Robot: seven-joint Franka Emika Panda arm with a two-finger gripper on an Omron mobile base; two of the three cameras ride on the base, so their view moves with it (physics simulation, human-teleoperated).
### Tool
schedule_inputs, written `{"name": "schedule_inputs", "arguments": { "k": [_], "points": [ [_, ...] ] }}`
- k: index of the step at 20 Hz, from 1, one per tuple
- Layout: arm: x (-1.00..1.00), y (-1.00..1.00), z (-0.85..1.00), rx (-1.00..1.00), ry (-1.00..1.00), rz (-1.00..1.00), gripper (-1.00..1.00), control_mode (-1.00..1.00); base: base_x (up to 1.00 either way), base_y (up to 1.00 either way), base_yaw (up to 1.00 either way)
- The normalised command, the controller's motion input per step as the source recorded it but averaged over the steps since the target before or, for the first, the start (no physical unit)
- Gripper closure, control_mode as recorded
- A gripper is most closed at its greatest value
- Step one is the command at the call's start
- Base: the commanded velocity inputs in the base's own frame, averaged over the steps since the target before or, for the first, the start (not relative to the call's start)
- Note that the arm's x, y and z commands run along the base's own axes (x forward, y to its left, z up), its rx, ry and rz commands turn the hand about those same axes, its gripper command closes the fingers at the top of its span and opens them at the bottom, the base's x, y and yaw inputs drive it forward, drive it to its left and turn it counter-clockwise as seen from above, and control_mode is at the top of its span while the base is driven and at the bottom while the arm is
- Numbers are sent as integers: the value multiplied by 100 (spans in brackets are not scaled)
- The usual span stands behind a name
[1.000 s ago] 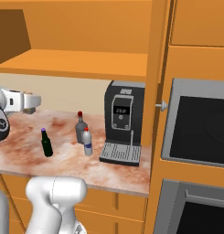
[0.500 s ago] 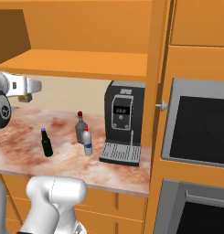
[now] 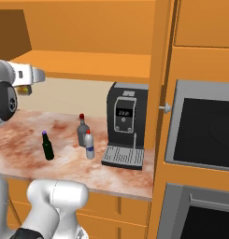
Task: Sort all alcoholic drinks to one cabinet, and non-alcoholic drinks to the other.
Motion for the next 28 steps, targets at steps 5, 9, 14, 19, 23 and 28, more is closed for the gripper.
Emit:
{"name": "schedule_inputs", "arguments": {
  "k": [5, 9, 14, 19, 23, 28],
  "points": [
    [14, 8, 9, 0, 0, 10, 100, -100, 0, 0, 0],
    [17, 10, 9, 0, 0, 8, 100, -100, 0, 0, 0],
    [18, 17, 7, 0, 0, 6, 100, -100, 0, 0, 0],
    [22, 19, 7, 0, 0, 1, 100, -100, 0, 0, 0],
    [31, 18, 11, 0, 0, 0, 100, -100, 0, 0, 0],
    [33, 14, 9, 0, 0, 0, 100, -100, 0, 0, 0]
  ]
}}
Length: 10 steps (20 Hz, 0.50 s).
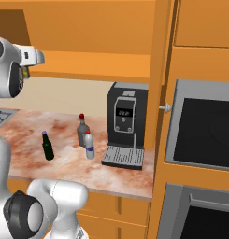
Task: Sort all alcoholic drinks to one cabinet, and non-alcoholic drinks to the other.
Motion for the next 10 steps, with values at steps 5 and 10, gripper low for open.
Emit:
{"name": "schedule_inputs", "arguments": {
  "k": [5, 10],
  "points": [
    [35, 11, 5, 0, 0, 0, 100, -100, 0, 0, 0],
    [31, 8, 1, 0, 0, 1, 100, -100, 0, 0, 0]
  ]
}}
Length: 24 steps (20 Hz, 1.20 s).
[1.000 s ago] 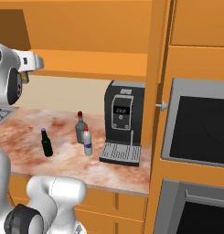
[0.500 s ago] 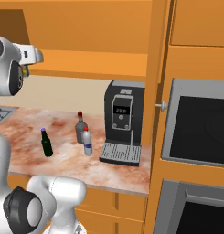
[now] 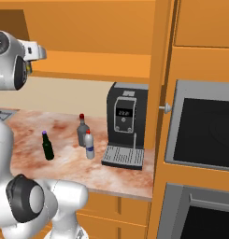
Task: Sort all alcoholic drinks to one cabinet, and non-alcoholic drinks to the other.
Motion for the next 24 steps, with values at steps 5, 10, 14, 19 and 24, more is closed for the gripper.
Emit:
{"name": "schedule_inputs", "arguments": {
  "k": [5, 10, 14, 19, 24],
  "points": [
    [28, 1, 0, 0, 0, 1, 100, -100, 0, 0, 0],
    [30, 1, 0, 0, 0, 1, 100, -100, 0, 0, 0],
    [27, 3, 0, 0, 0, 0, 100, -100, 0, 0, 0],
    [22, 7, -2, 0, 0, 0, 100, -100, 0, 0, 0],
    [20, 10, -7, 0, 0, 0, 100, -100, 0, 0, 0]
  ]
}}
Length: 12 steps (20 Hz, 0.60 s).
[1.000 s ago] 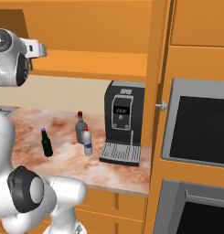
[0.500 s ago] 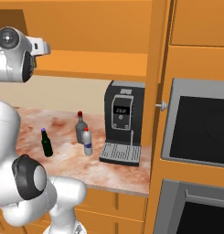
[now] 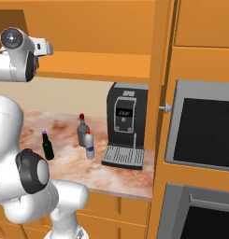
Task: Sort all alcoholic drinks to one cabinet, and non-alcoholic drinks to the other.
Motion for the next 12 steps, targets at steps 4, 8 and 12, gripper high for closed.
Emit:
{"name": "schedule_inputs", "arguments": {
  "k": [4, 8, 12],
  "points": [
    [21, 11, -10, 1, 0, 0, 100, -100, 0, 0, 0],
    [27, 11, -9, 1, 0, 0, 100, -100, 0, 0, 0],
    [28, 11, -4, 2, 0, 0, 100, -100, 0, 0, 0]
  ]
}}
